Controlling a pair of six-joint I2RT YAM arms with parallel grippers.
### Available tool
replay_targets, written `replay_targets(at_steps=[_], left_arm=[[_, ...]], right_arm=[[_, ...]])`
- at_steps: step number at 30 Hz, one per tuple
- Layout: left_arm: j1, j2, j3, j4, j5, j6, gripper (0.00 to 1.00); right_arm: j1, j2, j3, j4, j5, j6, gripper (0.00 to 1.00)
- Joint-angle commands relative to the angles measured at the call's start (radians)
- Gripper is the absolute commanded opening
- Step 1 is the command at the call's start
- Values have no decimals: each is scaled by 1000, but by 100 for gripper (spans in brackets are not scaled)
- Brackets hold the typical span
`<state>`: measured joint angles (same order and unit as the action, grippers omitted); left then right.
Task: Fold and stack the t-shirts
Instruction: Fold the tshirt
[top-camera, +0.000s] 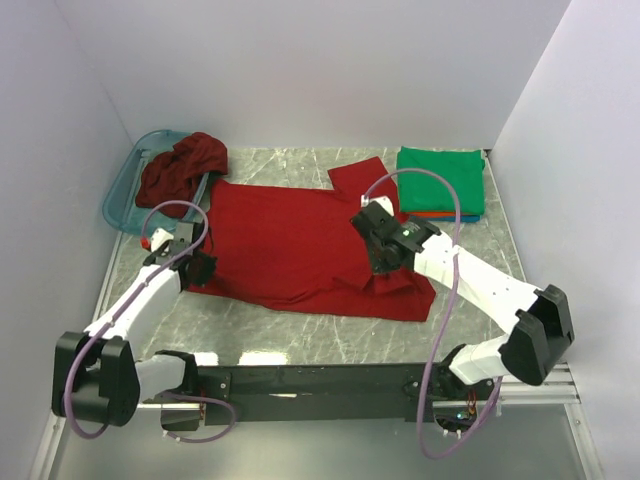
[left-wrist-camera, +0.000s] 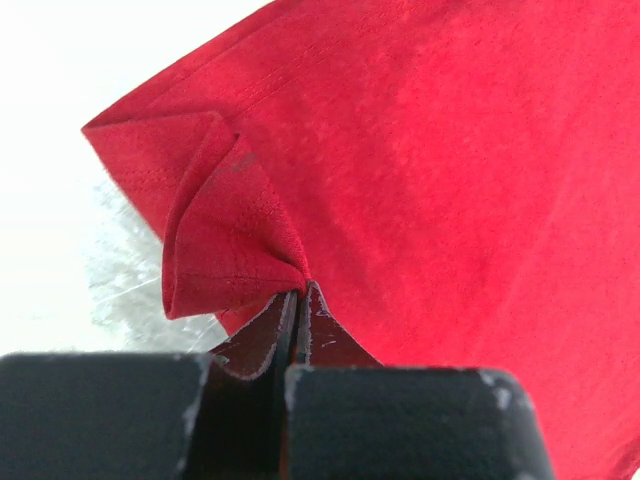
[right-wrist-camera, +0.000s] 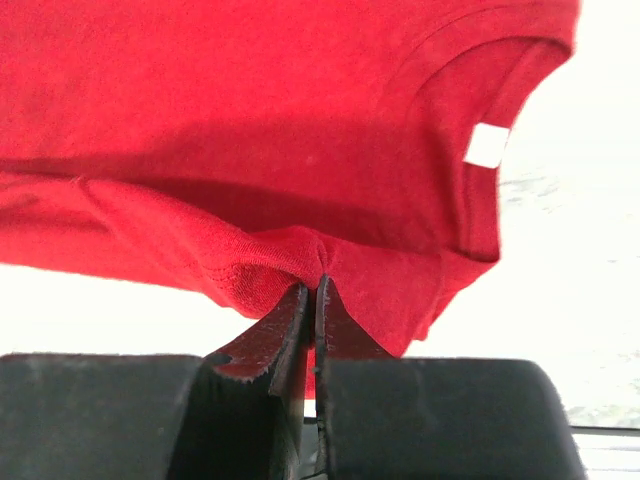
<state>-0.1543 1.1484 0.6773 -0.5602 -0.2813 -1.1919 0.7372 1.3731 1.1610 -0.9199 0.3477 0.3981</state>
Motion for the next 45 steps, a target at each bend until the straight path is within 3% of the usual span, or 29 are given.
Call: replay_targets(at_steps=[1,9,22,24,26,28,32,34,35,36,39,40,41,45], left_arm=[[-1,36,65,33,-35,21,0],[32,97,108,36,-39,32,0],[78,186,145,114,16,81,1],[84,203,149,149,48,101,20],[85,227,163,155,45,103,27],[85,244,165,175,11,95,24],[99,289,183,186,-22,86,4],[102,307,203,194,-19,97,4],[105,310,211,198,-12,103,19],[105,309,228,197,-9,107,31],[105,286,255,178,8,118,62],[105,269,260,177,25,132,73],[105,260,261,163,34,133,93],[105,197,226,172,68,153,99]], right_arm=[[-44,26,78,-19,40,-53,0],[-96,96,166,32,31,-174,0],[-168,221,276,58,17,-239,0],[-176,247,284,64,7,-246,0],[-180,265,298,79,5,-252,0],[-188,299,310,98,13,-265,0],[-231,397,356,150,-4,-272,0],[-261,446,425,139,-9,-263,0],[-266,493,454,122,0,-242,6],[-269,513,483,87,38,-237,26],[-271,557,565,38,86,-216,62],[-271,554,563,38,88,-212,65],[-272,535,559,39,88,-202,71],[-271,457,467,84,57,-182,72]])
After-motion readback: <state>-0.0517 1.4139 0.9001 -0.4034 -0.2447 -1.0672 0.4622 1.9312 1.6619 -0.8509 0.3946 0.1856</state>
